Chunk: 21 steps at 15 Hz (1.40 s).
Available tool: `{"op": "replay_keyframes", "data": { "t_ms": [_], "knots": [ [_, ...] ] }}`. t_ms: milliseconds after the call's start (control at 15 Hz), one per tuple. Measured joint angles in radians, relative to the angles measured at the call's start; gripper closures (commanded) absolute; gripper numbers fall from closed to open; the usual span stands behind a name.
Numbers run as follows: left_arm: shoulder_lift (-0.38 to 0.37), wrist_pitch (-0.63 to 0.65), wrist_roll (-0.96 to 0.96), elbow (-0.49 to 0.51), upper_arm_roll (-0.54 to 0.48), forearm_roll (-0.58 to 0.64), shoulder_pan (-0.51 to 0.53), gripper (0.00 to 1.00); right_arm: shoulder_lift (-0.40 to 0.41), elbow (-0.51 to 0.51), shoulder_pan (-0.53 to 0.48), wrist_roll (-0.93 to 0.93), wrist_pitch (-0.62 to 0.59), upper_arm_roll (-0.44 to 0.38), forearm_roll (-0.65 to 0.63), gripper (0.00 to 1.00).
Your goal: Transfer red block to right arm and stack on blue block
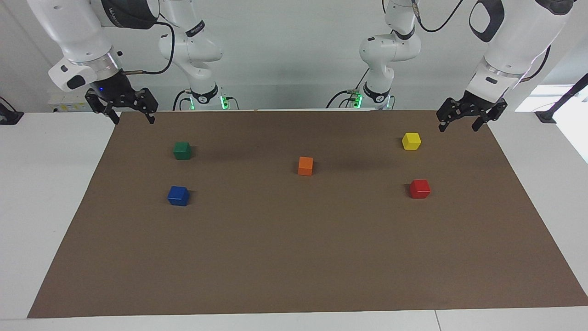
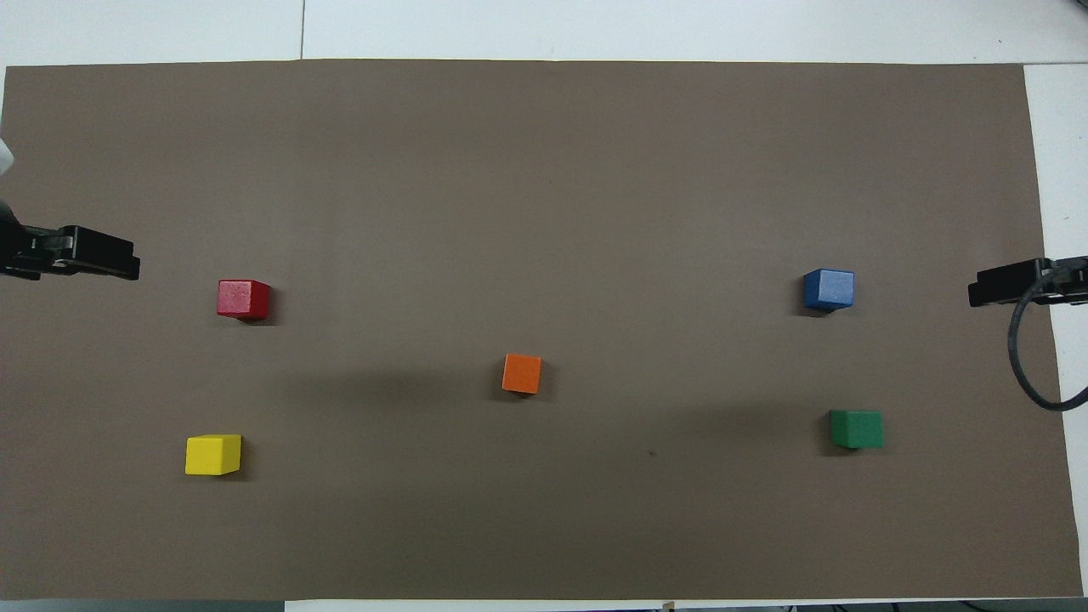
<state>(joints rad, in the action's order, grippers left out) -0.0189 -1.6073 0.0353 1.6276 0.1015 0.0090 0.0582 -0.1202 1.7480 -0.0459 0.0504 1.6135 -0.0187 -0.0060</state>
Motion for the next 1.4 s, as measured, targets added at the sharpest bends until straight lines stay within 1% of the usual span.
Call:
{"op": "replay_keyframes", "data": {
  "t_ms": [467,600,733,867,1000,1133,1267,1400],
  "knots": [
    [0.001,0.001,0.0,0.003,-0.004,0.0,0.001,0.0,0.0,0.0,0.0,0.0,-0.009,0.0,0.0,0.0],
    [0.004,-0.033,0.0,0.035,-0.007,0.0,0.001,0.0,0.0,0.0,0.0,0.0,-0.009,0.0,0.0,0.0],
    [0.012,-0.113,0.0,0.102,-0.008,0.0,0.001,0.0,0.0,0.0,0.0,0.0,-0.009,0.0,0.0,0.0],
    [0.03,-0.222,-0.001,0.186,-0.009,0.0,0.001,0.0,0.0,0.0,0.0,0.0,-0.009,0.0,0.0,0.0],
    [0.06,-0.343,-0.001,0.272,-0.013,0.0,0.001,0.0,0.0,0.0,0.0,0.001,-0.01,0.0,0.0,0.0],
    [0.09,-0.429,-0.001,0.329,-0.021,0.0,0.001,0.0,-0.001,0.01,0.0,0.016,-0.013,0.003,0.0,0.0],
    [0.118,-0.509,0.0,0.367,-0.031,0.0,0.0,0.0,-0.006,0.048,0.001,0.021,-0.012,0.006,0.017,0.0],
    [0.143,-0.595,0.0,0.411,-0.033,0.0,-0.001,0.0,-0.01,0.105,0.001,0.034,0.014,0.007,0.056,0.0]
  ]
}}
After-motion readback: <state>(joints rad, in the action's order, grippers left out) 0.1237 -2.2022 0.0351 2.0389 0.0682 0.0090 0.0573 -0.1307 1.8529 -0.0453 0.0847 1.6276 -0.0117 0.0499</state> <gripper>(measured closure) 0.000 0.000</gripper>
